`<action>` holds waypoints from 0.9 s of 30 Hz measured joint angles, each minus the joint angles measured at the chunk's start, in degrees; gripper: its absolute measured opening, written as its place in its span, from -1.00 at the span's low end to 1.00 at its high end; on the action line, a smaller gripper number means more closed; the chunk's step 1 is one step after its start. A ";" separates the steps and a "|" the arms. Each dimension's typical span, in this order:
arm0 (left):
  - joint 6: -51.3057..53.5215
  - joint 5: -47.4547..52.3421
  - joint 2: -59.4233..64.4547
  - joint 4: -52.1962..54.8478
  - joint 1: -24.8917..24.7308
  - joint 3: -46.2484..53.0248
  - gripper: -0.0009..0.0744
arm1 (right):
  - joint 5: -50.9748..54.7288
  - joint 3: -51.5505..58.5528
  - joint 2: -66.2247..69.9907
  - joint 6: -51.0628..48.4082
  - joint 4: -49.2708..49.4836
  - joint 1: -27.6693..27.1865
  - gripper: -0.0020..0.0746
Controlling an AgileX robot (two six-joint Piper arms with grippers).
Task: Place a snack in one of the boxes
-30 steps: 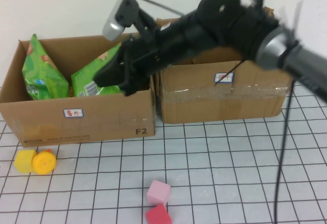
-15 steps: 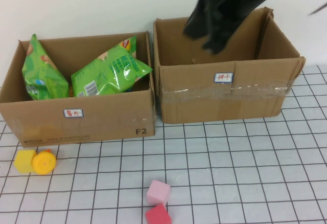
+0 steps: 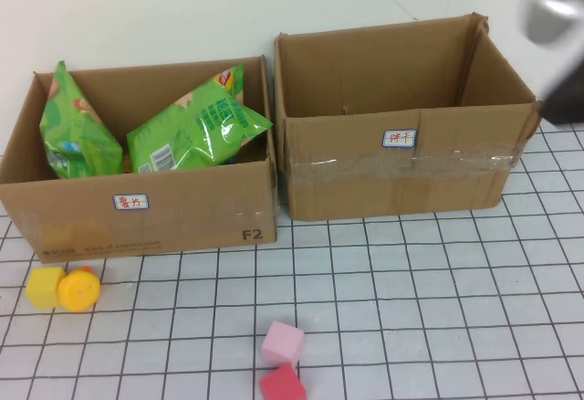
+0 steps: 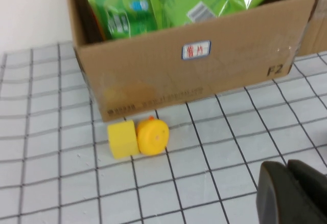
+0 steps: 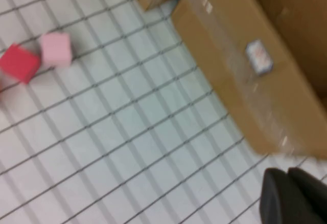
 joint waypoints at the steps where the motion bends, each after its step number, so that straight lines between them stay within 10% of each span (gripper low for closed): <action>1: -0.33 -1.16 0.00 0.00 0.00 0.97 -0.98 | -0.76 3.37 -2.81 0.86 -0.09 0.00 -0.93; 27: -1.14 -18.13 0.00 -0.62 0.00 12.64 -0.98 | -19.20 64.47 -56.60 12.25 -0.61 0.00 -0.93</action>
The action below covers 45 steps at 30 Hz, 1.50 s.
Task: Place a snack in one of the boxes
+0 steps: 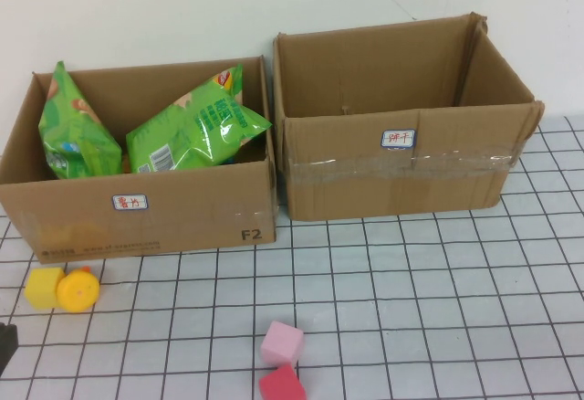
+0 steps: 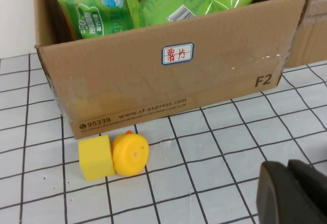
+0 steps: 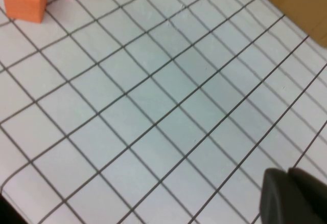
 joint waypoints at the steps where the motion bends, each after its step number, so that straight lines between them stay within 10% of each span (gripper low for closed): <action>1: 0.00 0.00 0.00 -0.11 0.00 0.00 -0.98 | 0.00 0.49 -0.30 0.09 0.00 0.00 -0.93; 34: 0.00 -0.41 -2.41 -5.78 0.00 2.15 -0.98 | 0.00 1.21 -0.39 0.73 0.00 0.00 -0.94; 45: 1.61 -0.14 -20.32 -5.24 9.77 10.44 -0.98 | 0.21 1.33 -0.39 0.73 0.00 0.00 -0.94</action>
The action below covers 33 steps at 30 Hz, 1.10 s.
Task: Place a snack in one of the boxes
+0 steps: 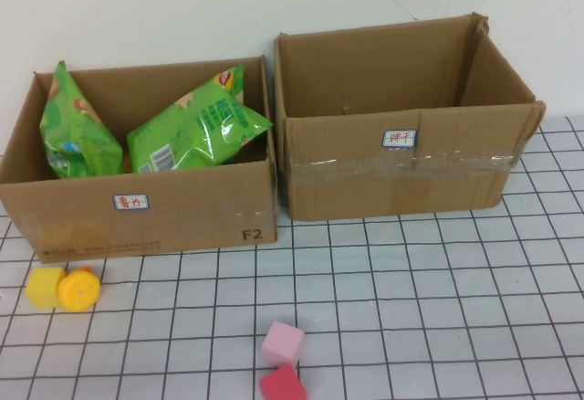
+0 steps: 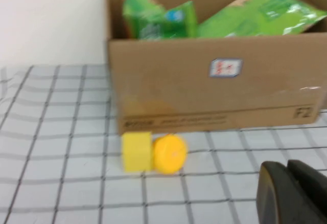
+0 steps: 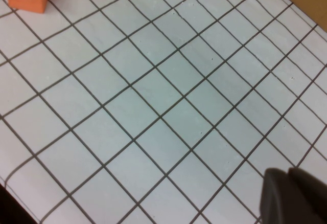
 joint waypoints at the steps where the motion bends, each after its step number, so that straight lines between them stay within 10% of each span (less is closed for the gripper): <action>1: 0.32 0.00 -1.06 -0.37 1.12 1.04 -0.98 | 0.00 0.00 0.00 0.00 0.00 0.00 -0.94; 33: 7.29 -2.75 -3.86 -4.14 2.86 12.03 -0.98 | 0.12 0.00 0.00 0.09 0.00 0.00 -0.94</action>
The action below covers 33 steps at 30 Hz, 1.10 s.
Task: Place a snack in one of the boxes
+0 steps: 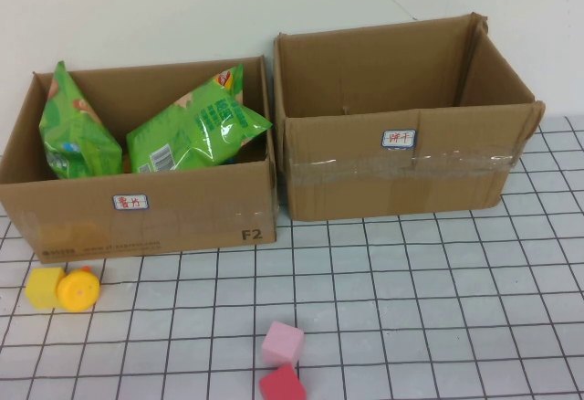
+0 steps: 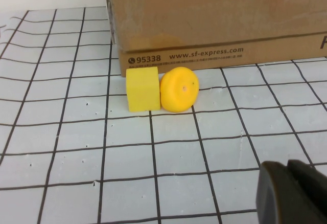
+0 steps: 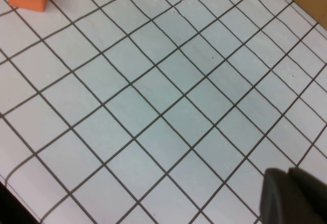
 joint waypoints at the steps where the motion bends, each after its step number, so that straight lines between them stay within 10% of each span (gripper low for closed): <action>1: 0.00 0.00 0.00 0.00 0.00 0.00 -0.98 | 0.00 0.00 0.00 0.00 0.00 0.00 -0.94; 25: 0.00 0.00 0.00 -0.22 0.00 0.00 -0.98 | 0.09 0.00 -0.89 0.00 0.00 -0.47 -0.94; 33: 0.00 0.00 0.00 -0.22 0.00 0.00 -0.98 | -5.43 0.62 -5.67 -0.92 -0.58 -16.55 -0.94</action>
